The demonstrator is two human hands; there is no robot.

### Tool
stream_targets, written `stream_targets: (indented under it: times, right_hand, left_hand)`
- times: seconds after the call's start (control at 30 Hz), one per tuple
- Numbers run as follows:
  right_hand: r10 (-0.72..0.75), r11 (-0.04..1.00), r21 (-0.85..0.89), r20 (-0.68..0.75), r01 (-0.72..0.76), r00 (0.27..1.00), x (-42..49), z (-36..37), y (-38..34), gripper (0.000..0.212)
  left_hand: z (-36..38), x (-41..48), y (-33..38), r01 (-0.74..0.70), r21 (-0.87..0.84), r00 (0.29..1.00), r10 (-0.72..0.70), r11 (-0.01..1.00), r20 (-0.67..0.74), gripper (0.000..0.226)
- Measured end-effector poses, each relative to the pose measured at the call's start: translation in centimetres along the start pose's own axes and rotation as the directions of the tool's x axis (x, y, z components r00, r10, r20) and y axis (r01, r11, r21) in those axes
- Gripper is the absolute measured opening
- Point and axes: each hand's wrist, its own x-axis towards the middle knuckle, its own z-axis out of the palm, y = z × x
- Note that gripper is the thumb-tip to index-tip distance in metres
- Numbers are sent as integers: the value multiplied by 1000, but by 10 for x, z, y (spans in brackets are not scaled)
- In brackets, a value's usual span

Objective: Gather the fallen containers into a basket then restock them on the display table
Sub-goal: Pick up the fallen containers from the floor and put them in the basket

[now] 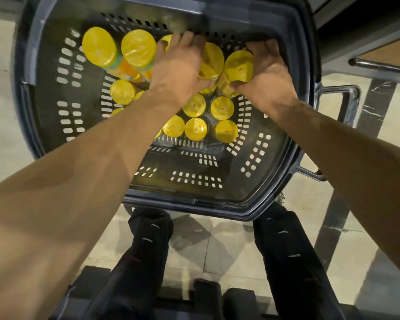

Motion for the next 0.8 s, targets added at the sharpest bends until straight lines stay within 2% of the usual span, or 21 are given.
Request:
stream_targets:
  times: [0.17, 0.33, 0.6, 0.8]
  right_hand:
    - [16, 999, -39, 152, -10, 988, -24, -39, -13, 67]
    - [-7, 989, -139, 301, 52, 954, -66, -107, -43, 60]
    - [-21, 932, -342, 276, 119, 961, -135, -227, -86, 50]
    - [28, 939, -341, 206, 45, 978, -191, -313, -134, 52]
  left_hand:
    - [-42, -39, 4, 23, -2, 998, -23, 1000, 66, 73]
    - [-112, -83, 18, 47, 66, 987, -57, 997, 150, 54]
    - [-228, -165, 26, 188, 25, 953, -188, 982, 235, 50]
    - [-316, -214, 23, 44, 139, 995, -56, 989, 87, 52]
